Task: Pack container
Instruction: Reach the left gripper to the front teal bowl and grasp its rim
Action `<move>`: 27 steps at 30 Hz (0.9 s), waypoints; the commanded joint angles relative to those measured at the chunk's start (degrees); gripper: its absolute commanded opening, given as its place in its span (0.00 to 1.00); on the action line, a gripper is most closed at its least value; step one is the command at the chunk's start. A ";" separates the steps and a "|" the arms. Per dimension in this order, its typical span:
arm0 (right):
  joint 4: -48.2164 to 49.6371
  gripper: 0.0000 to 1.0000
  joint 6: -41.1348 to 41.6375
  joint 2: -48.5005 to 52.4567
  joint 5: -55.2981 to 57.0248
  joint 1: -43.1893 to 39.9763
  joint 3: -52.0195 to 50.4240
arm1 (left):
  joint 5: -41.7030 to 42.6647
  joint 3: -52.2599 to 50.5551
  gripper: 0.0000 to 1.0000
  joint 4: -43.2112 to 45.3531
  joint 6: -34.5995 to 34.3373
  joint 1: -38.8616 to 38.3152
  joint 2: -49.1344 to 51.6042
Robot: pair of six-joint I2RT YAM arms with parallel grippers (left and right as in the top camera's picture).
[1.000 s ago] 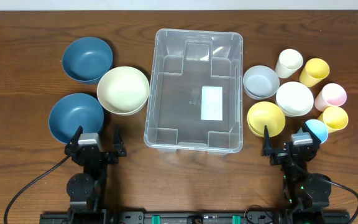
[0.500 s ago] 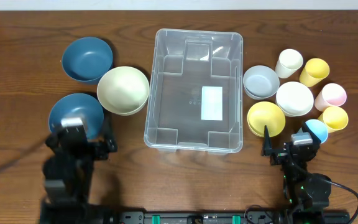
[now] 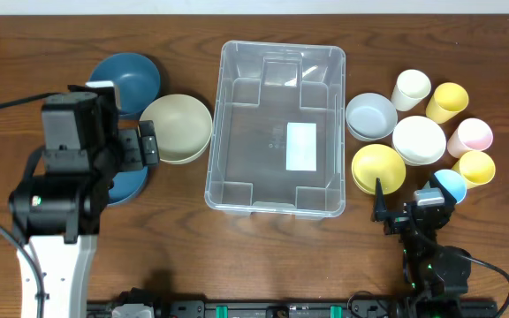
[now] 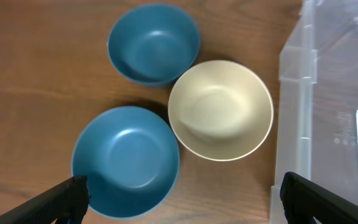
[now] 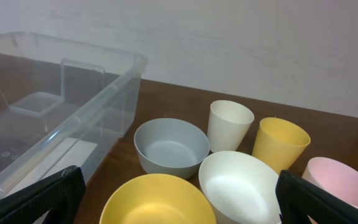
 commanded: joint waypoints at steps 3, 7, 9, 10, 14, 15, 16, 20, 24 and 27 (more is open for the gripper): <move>-0.24 0.99 -0.61 -0.28 -0.39 -0.57 -0.09 | -0.48 -0.76 0.98 -1.86 -12.22 9.09 1.95; -0.22 0.99 -0.63 -0.28 -0.39 -0.57 -0.09 | -0.42 -1.55 0.98 -2.75 -13.84 20.04 2.89; -0.24 0.99 -0.63 -0.28 -0.39 -0.57 -0.09 | 0.24 -2.73 0.98 -2.62 -13.84 24.41 3.76; -0.22 0.99 -0.61 -0.28 -0.39 -0.57 -0.09 | 1.22 -3.50 0.98 -2.47 -13.44 26.23 4.33; -0.24 0.99 -0.63 -0.28 -0.39 -0.57 -0.09 | 5.66 -8.63 0.98 0.92 -12.04 31.67 7.10; -0.22 0.99 -0.61 -0.28 -0.39 -0.57 -0.09 | 6.54 -10.16 0.98 2.40 -11.52 32.54 7.74; -0.22 0.99 -0.63 -0.28 -0.39 -0.57 -0.09 | 7.37 -11.76 0.98 4.07 -11.23 33.38 8.39; -0.24 0.99 -0.61 -0.28 -0.39 -0.57 -0.09 | 10.73 -17.66 0.98 10.60 -10.82 35.32 10.82; -0.24 0.99 -0.63 -0.28 -0.39 -0.57 -0.09 | 11.17 -22.27 0.98 16.70 -10.84 35.34 13.25; -0.24 0.99 -0.63 -0.28 -0.39 -0.57 -0.09 | 11.17 -24.09 0.98 19.12 -10.82 35.34 15.10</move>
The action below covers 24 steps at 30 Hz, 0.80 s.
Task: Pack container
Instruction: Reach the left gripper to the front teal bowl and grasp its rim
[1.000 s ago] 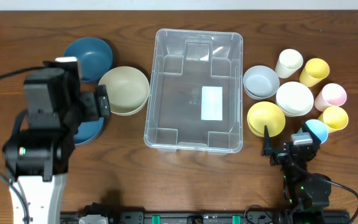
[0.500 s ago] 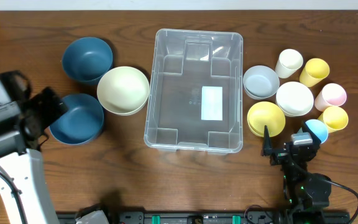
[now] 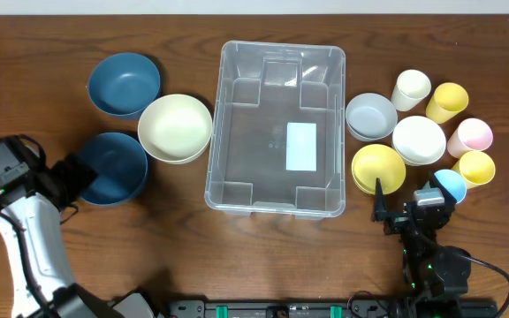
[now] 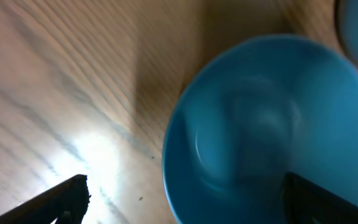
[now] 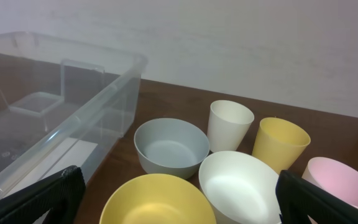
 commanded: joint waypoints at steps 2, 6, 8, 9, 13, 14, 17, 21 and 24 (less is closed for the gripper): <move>-0.24 0.99 -0.61 -0.28 -0.37 -0.57 -0.09 | 1.22 -1.57 0.98 2.16 0.98 0.24 3.26; -0.22 0.99 -0.63 -0.28 -0.37 -0.57 -0.09 | 1.22 -1.95 0.96 4.70 0.96 0.24 8.57; -0.24 0.99 -0.61 -0.28 -0.37 -0.57 -0.09 | 1.40 -1.95 0.83 5.99 0.96 0.24 11.26; -0.22 0.99 -0.63 -0.28 -0.37 -0.57 -0.09 | 1.44 -1.95 0.69 6.54 0.94 0.24 12.28; -0.24 0.99 -0.61 -0.28 -0.37 -0.57 -0.09 | 1.42 -1.95 0.25 7.23 0.96 0.24 14.05; -0.22 0.99 -0.63 -0.28 -0.37 -0.57 -0.09 | 1.42 -1.92 0.21 7.30 0.96 0.24 14.01; -0.24 0.99 -0.61 -0.28 -0.37 -0.57 -0.09 | 1.40 -1.77 0.10 7.45 0.96 0.24 13.70; -0.22 0.99 -0.63 -0.28 -0.37 -0.57 -0.09 | 1.38 -0.52 0.06 6.43 0.96 0.26 12.15; -0.22 0.99 -0.61 -0.28 -0.37 -0.57 -0.09 | 1.18 2.36 0.06 3.23 0.90 0.26 8.98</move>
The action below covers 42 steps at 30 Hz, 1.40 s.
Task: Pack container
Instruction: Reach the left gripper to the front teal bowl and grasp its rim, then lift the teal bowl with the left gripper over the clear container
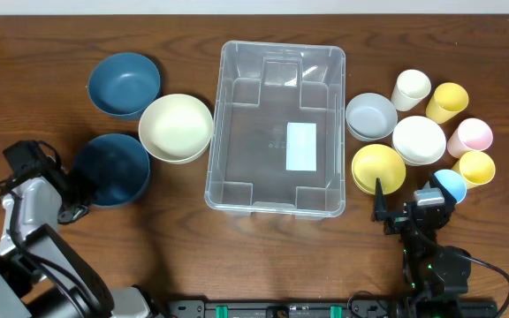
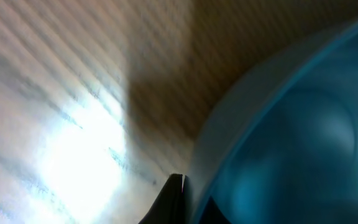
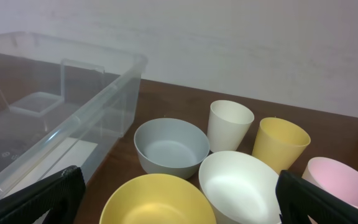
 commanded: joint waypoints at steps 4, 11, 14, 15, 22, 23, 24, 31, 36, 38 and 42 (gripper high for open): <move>-0.22 0.99 -0.61 -0.28 -0.37 -0.57 -0.09 | 0.42 8.52 0.06 -7.39 -2.80 0.24 -9.79; -0.24 0.99 -0.63 -0.28 -0.37 -0.57 -0.09 | 2.34 15.67 0.06 -13.86 -4.42 -2.19 -22.25; -0.22 0.99 -0.61 -0.28 -0.37 -0.57 -0.09 | 7.96 17.14 0.06 -13.57 -4.42 -6.49 -26.64; -0.24 0.99 -0.63 -0.28 -0.37 -0.57 -0.09 | 9.53 17.51 0.06 -13.27 -4.42 -8.48 -27.65; -0.22 0.99 -0.61 -0.28 -0.37 -0.57 -0.09 | 10.88 20.33 0.06 -6.38 -4.42 -30.08 -28.50; -0.22 0.99 -0.63 -0.28 -0.37 -0.57 -0.09 | 10.88 20.50 0.06 -4.46 -4.44 -32.87 -28.00; -0.24 0.99 -0.61 -0.28 -0.37 -0.57 -0.09 | 10.86 20.70 0.05 -2.12 -4.42 -36.09 -27.15; -0.22 0.99 -0.63 -0.28 -0.37 -0.57 -0.09 | 5.11 21.24 0.06 11.69 -2.62 -49.09 -20.00; -0.22 0.99 -0.61 -0.28 -0.37 -0.57 -0.09 | 0.35 23.96 0.06 16.79 -0.26 -51.54 -13.49; -0.24 0.99 -0.61 -0.28 -0.37 -0.57 -0.09 | 0.33 25.29 0.06 18.18 -0.07 -52.02 -10.34; -0.22 0.99 -0.61 -0.28 -0.37 -0.57 -0.09 | 0.37 29.09 0.06 18.14 -0.11 -52.06 -2.62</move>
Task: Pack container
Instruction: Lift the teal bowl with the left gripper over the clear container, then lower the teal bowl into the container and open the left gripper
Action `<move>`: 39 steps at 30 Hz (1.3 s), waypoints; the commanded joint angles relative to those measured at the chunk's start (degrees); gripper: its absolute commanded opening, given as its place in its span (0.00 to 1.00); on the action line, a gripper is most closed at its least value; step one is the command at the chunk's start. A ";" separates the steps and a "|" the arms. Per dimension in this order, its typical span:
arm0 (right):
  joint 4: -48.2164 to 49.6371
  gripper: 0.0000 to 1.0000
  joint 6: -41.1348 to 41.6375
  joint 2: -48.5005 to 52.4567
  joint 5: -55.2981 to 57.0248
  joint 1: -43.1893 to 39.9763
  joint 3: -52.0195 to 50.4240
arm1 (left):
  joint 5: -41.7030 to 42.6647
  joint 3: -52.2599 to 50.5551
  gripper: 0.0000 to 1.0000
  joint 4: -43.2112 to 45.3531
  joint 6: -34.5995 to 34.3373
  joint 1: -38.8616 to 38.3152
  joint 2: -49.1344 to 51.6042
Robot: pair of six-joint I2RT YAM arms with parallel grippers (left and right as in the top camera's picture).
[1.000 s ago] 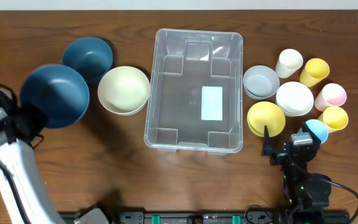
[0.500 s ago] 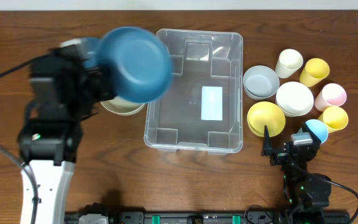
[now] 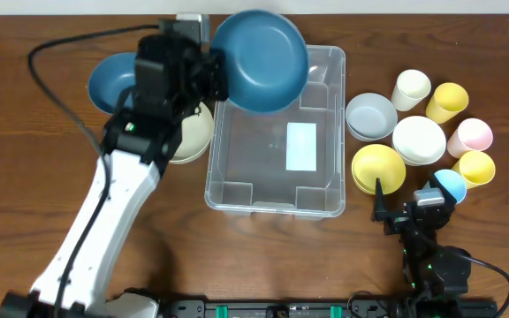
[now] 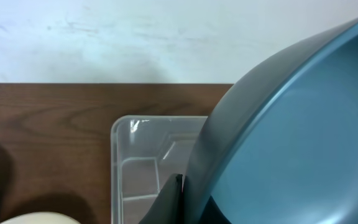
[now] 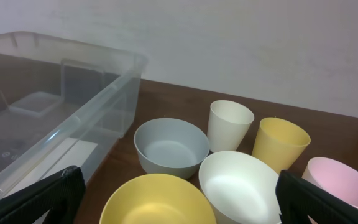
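A dark blue bowl point(image 3: 259, 60) hangs tilted above the far left corner of the clear plastic container point(image 3: 272, 208). My left gripper point(image 3: 217, 78) is shut on the bowl's rim. In the left wrist view the blue bowl point(image 4: 291, 124) fills the right side, the left gripper point(image 4: 180, 186) pinches its edge, and the container point(image 4: 124, 155) lies below. My right gripper point(image 3: 414, 212) rests near the front right of the table, open, with nothing in it. In the right wrist view the right gripper point(image 5: 179, 182) stands wide over a yellow bowl point(image 5: 157, 202).
A second blue bowl point(image 3: 111, 81) and a cream bowl point(image 3: 194, 140) sit left of the container, partly under my left arm. To its right are a grey bowl point(image 3: 370, 116), a white bowl point(image 3: 418, 140), a yellow bowl point(image 3: 378, 168) and several cups point(image 3: 447, 102).
The blue bowl was on the table at the left with my left gripper on its rim. Now the bowl is held in the air over the container's far left corner. The right arm has not moved.
My left gripper was open above the three bowls left of the container. Then it sat low beside the nearer blue bowl, still open. Then it was shut on that bowl's rim. Now the bowl is off the table and over the container.
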 commanded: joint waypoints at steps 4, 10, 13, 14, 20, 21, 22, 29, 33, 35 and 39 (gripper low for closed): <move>-0.22 0.99 -0.63 -0.28 -0.39 -0.57 -0.09 | -1.44 6.86 0.06 -1.36 1.20 -0.87 11.87; -0.22 0.99 -0.63 -0.28 -0.39 -0.57 -0.09 | -4.20 8.02 0.06 -2.05 3.15 -4.31 20.17; -0.24 0.99 -0.61 -0.28 -0.39 -0.57 -0.09 | -8.70 8.02 0.06 -2.99 4.61 -6.64 23.10; -0.24 0.99 -0.63 -0.28 -0.39 -0.57 -0.09 | -10.29 8.02 0.06 -3.15 4.90 -7.34 24.06; -0.24 0.99 -0.61 -0.28 -0.42 -0.57 -0.09 | -16.24 8.02 0.06 -2.71 5.09 -8.94 28.76; -0.22 0.99 -0.63 -0.28 -0.39 -0.57 -0.09 | -16.26 8.02 0.06 -2.62 5.09 -8.94 29.38; -0.22 0.99 -0.61 -0.28 -0.39 -0.57 -0.09 | -16.26 8.02 0.06 -2.49 5.09 -8.94 29.88; -0.22 0.99 -0.63 -0.28 -0.39 -0.57 -0.09 | -16.26 8.02 0.06 -0.63 5.11 -8.94 31.89; -0.22 0.99 -0.61 -0.28 -0.39 -0.57 -0.09 | -16.24 8.02 0.28 0.59 5.11 -8.94 31.43; -0.22 0.99 -0.61 -0.28 -0.39 -0.57 -0.09 | -16.24 8.02 0.34 0.94 5.11 -8.94 30.84; -0.22 0.99 -0.61 -0.28 -0.39 -0.57 -0.09 | -16.24 8.02 0.45 1.53 5.11 -8.94 29.35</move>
